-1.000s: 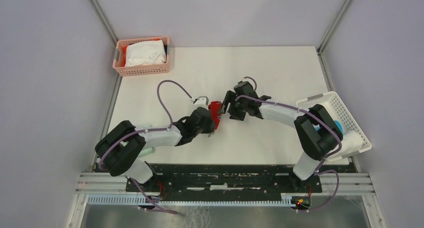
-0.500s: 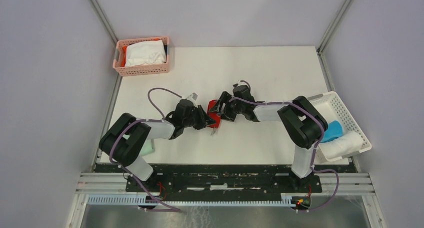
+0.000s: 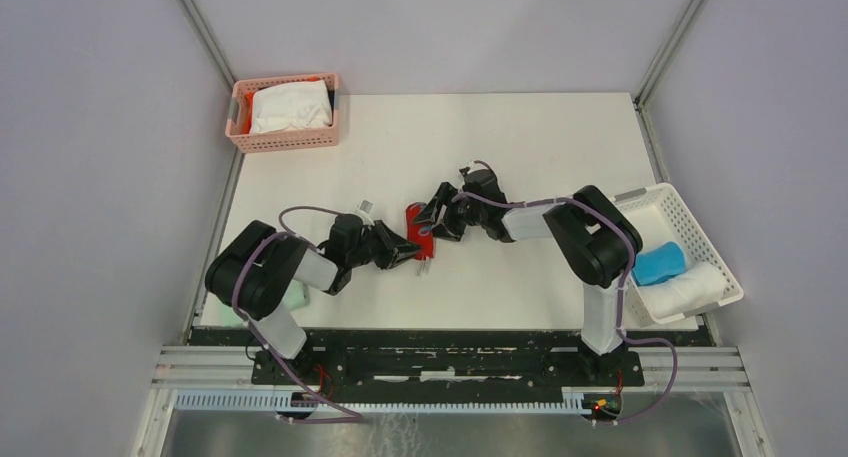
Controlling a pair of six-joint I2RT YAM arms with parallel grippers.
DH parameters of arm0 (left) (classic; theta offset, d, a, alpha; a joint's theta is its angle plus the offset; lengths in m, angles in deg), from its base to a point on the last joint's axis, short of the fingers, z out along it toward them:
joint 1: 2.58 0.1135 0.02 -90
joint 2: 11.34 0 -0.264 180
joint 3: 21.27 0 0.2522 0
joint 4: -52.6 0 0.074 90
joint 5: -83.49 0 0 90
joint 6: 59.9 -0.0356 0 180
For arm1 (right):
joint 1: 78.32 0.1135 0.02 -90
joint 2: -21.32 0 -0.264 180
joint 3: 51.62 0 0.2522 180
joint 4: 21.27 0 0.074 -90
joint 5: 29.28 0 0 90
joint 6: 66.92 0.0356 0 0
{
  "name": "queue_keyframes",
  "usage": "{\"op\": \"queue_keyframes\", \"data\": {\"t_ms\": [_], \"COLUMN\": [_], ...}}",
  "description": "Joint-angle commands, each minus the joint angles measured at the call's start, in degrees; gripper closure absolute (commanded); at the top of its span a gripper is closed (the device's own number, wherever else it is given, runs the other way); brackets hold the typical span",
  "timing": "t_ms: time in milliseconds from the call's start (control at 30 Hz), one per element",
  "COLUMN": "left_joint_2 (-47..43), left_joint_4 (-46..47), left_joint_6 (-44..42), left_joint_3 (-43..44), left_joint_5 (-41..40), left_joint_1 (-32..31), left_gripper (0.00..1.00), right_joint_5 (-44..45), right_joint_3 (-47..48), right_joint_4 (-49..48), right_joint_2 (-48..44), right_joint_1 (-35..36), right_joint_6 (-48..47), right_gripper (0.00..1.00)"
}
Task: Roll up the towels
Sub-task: Pick up the towel at the center of the board.
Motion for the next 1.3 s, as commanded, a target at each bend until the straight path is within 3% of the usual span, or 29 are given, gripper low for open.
{"op": "queue_keyframes", "data": {"t_ms": [0,300,467,567,700,1033,1133,1200,1267], "left_joint_2": [3.71,4.19,2.59,0.02,-9.1,-44.27,-48.46,-48.53,-47.05], "left_joint_4": [-6.13,-6.92,-8.44,-10.97,-21.14,-61.77,-69.63,-71.79,-73.42], "left_joint_6": [3.39,3.68,3.15,2.07,-1.96,-17.15,-21.47,-24.49,-27.41], "left_joint_3": [-3.7,-4.49,-5.71,-6.62,-6.78,4.36,10.56,14.54,18.7], "left_joint_5": [1.3,0.85,-0.06,-1.18,-5.24,-28.93,-34.77,-36.42,-36.88], "left_joint_1": [0.68,1.32,1.33,1.29,1.3,1.28,1.3,1.33,1.28], "left_gripper": [0.91,0.88,0.77,0.64,0.51,0.39,0.36,0.34,0.33], "right_joint_5": [0.98,7.0,15.45,21.92,30.13,43.91,45.56,46.31,46.25], "right_joint_3": [3.32,10.72,17.17,21.77,26.7,35.54,35.8,35.47,34.68], "right_joint_4": [7.67,27.48,41.02,48.57,57.41,70.74,71.8,72.08,72.02], "right_joint_2": [2.95,5.66,7.05,8.55,10.94,14.85,15.02,14.45,12.64], "right_joint_1": [0.9,4.24,7.62,9.38,11.6,13.79,13.75,13.43,12.5], "right_joint_6": [-5.97,-16.83,-23.22,-25.71,-28.29,-30.76,-31.33,-31.09,-30.57], "right_gripper": [0.28,0.34,0.37,0.39,0.42,0.46,0.52,0.61,0.63]}}
